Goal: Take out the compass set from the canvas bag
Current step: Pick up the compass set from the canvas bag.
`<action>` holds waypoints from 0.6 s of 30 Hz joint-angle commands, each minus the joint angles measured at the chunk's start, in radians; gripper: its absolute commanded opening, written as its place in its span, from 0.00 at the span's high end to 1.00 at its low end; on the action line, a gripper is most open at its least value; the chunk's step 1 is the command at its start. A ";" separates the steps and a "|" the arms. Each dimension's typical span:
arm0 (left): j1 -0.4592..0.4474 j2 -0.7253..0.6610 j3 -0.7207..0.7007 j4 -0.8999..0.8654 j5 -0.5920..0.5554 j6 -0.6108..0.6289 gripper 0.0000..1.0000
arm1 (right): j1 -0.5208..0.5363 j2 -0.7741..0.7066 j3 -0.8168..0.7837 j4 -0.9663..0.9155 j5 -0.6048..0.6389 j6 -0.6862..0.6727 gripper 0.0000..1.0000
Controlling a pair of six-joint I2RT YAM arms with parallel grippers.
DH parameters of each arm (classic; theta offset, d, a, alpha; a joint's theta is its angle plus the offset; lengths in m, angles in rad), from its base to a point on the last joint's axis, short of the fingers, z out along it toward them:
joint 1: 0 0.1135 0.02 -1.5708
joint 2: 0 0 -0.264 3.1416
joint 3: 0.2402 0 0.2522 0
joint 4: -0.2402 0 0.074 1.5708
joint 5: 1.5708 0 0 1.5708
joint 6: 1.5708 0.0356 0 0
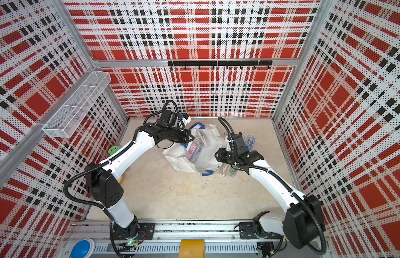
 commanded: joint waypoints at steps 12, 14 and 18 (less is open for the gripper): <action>-0.007 -0.012 0.052 -0.013 0.028 0.006 1.00 | 0.094 0.375 0.073 0.381 -0.082 0.432 0.46; -0.005 -0.013 0.049 -0.013 0.027 0.008 1.00 | 0.095 0.412 0.084 0.422 -0.065 0.477 0.45; -0.005 -0.015 0.043 -0.013 0.032 0.010 1.00 | 0.096 0.492 0.132 0.462 -0.028 0.518 0.42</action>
